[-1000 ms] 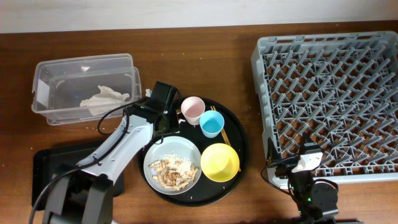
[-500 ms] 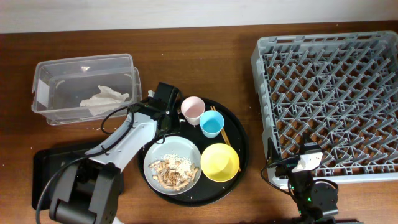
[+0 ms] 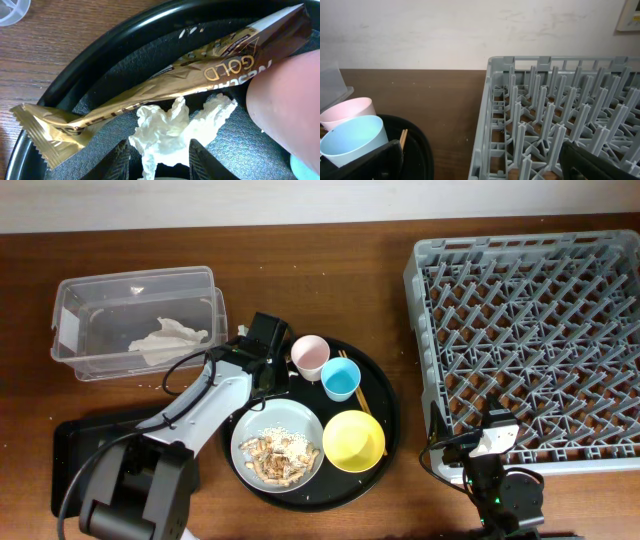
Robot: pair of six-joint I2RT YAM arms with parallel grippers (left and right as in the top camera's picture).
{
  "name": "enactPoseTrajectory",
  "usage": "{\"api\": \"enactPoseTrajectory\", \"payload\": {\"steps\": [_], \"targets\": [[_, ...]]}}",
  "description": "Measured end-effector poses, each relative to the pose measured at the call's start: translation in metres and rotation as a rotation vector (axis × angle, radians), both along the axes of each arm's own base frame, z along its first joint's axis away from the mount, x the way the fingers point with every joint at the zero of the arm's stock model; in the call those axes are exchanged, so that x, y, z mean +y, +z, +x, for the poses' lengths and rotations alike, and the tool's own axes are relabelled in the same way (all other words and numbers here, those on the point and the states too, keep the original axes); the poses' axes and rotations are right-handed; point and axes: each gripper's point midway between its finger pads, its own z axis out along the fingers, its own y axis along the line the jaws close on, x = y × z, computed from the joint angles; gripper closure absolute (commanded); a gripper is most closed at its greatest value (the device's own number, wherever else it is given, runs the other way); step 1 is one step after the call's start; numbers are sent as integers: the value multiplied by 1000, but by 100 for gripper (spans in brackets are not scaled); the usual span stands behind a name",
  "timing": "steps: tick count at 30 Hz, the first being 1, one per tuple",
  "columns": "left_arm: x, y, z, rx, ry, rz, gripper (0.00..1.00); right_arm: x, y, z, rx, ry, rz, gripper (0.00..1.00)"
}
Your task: Sort waste into correct bins and load items into the dishwasher rack
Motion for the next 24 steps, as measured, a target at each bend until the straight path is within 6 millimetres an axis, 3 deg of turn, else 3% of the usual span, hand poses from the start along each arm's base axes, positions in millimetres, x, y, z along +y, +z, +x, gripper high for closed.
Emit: {"api": "enactPoseTrajectory", "payload": {"steps": [3,5,10,17,21,24], "targets": [[0,0,0,0,0,0,68,0,0,0,0,0,0,2],[0,0,0,0,0,0,81,0,0,0,0,0,0,2],[0,0,0,-1,3,-2,99,0,0,0,0,0,0,2],[6,4,-14,72,-7,31,99,0,0,0,0,0,0,2],[4,32,-16,85,-12,21,99,0,0,0,0,0,0,2],[-1,71,-14,22,-23,-27,99,0,0,0,0,0,-1,2]]}}
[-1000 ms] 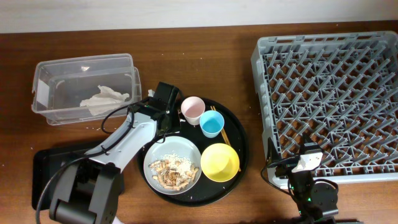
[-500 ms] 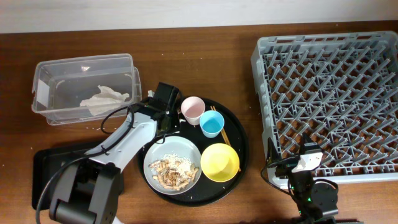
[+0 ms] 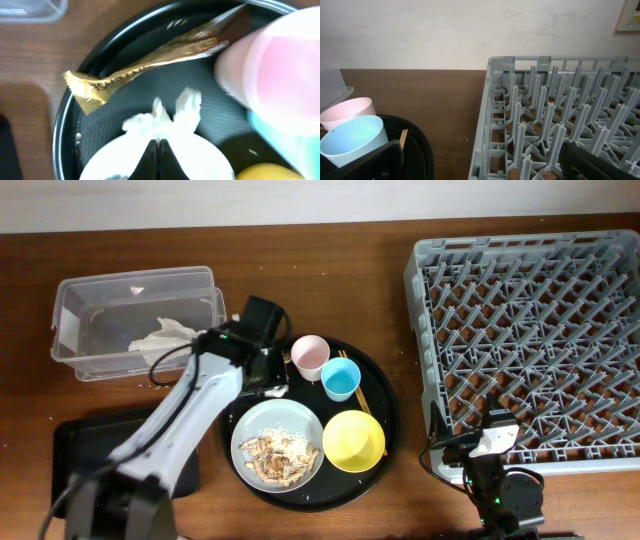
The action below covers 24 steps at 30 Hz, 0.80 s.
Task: Sort waste into correct bins and load items into the dishwasher rack
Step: 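Carry the tissue to the clear bin and release it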
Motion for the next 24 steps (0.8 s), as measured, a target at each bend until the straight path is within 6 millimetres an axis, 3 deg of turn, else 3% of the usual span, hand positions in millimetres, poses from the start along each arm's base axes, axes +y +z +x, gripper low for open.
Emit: {"api": "enactPoseTrajectory", "payload": {"steps": [4,7,12,18,20,22,24], "targets": [[0,49,1,-135,-20,-46,99,0,0,0,0,0,0,1],[12,79,3,-249,5,-20,99,0,0,0,0,0,0,2],[53,130,35,-524,155,159,99,0,0,0,0,0,0,2],[105,173,69,-753,393,318,98,0,0,0,0,0,1,2],[134,175,88,-800,495,364,85,0,0,0,0,0,0,2],[154,165,101,-798,551,400,63,0,0,0,-1,0,1,2],[172,149,112,-775,585,438,31,0,0,0,0,0,0,2]]}}
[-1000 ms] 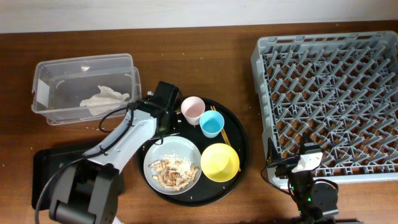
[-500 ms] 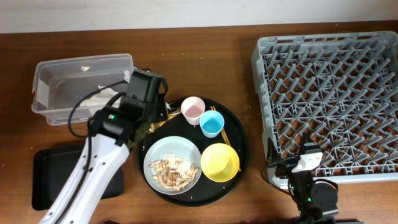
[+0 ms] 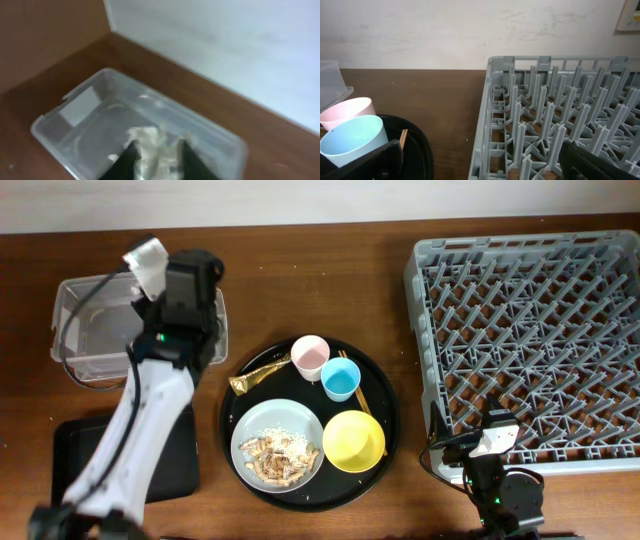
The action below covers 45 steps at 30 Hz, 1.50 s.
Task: Sort waste into correct bins and load items into the dishwasher rack
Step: 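Carry the tissue to the clear bin and release it, then lower the left gripper onto the gold wrapper and grasp it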
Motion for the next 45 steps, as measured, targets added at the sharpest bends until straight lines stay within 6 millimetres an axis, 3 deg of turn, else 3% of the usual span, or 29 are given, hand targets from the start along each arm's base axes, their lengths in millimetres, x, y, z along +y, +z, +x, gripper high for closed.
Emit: {"api": "enactPoseTrajectory", "payload": {"steps": [2,3,6,10,15,20,22,25,29,32,36,45], "targets": [[20,-22,8,39,48,6,7,0,0,0,0,0,0,2],[26,-29,9,57,61,8,2,0,0,0,0,0,0,2],[41,-47,8,110,93,15,1,0,0,0,0,0,0,2],[37,-55,1,167,82,22,1,0,0,0,0,0,0,2],[7,-74,-27,356,-13,45,1,0,0,0,0,0,0,2],[-82,-73,-52,447,-346,-77,1,0,0,0,0,0,0,2],[-121,-78,-61,495,-511,-94,10,0,0,0,0,0,0,2],[-146,-87,-76,574,-638,-81,17,0,0,0,0,0,0,2],[-151,-102,-89,650,-696,-68,19,0,0,0,0,0,0,2],[-157,-123,-102,724,-789,-66,24,0,0,0,0,0,0,2],[-163,-146,-113,772,-885,-49,22,0,0,0,0,0,0,2],[-171,-162,-104,733,-1015,58,22,0,0,0,0,0,0,2]]}}
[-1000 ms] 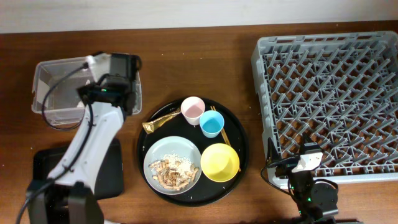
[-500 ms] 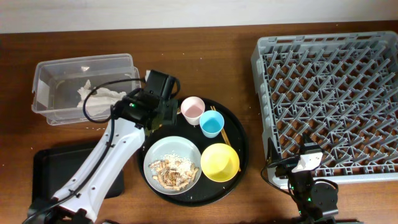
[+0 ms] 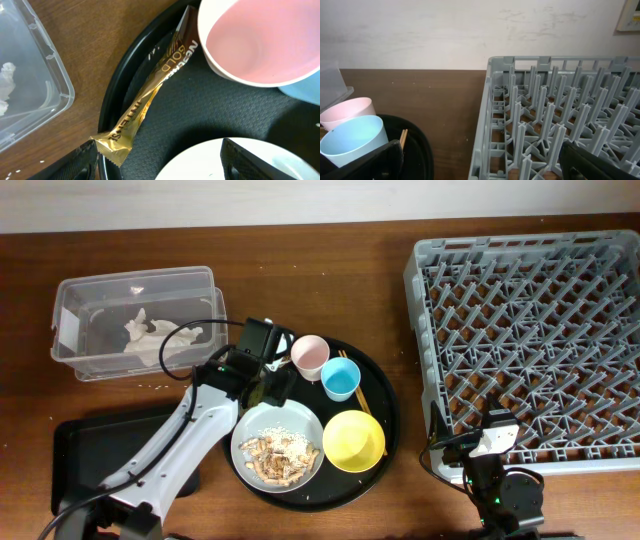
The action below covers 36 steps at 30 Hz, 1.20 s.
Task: Sort waste into correct bins and load items into the dishwasher rack
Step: 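Lower the left gripper onto the gold wrapper and grasp it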
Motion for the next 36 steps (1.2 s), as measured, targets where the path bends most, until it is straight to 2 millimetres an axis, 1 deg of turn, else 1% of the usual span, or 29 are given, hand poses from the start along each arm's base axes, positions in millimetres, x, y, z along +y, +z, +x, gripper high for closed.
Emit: {"api": "enactPoseTrajectory", "payload": {"steps": [3,11,15,16,17,19,21,22,25,32,35,36], "targets": [[3,-5,3,-1,-16,34,22,0,0,0,0,0,0,2],[9,-42,22,7,-39,134,23,0,0,0,0,0,0,2],[23,-50,29,13,-3,150,24,0,0,0,0,0,0,2],[29,-50,32,12,13,152,28,0,0,0,0,0,0,2],[34,-51,33,12,25,153,30,0,0,0,0,0,0,2],[43,-52,35,18,44,154,29,0,0,0,0,0,0,2],[47,-53,36,26,54,136,29,0,0,0,0,0,0,2],[47,-54,36,32,54,119,29,0,0,0,0,0,0,2],[39,-55,34,47,26,74,30,0,0,0,0,0,-1,2],[32,-65,30,81,0,46,30,0,0,0,0,0,0,2],[30,-65,30,84,-5,35,52,0,0,0,0,0,0,2],[29,-65,30,84,-8,34,55,0,0,0,0,0,0,2]]}}
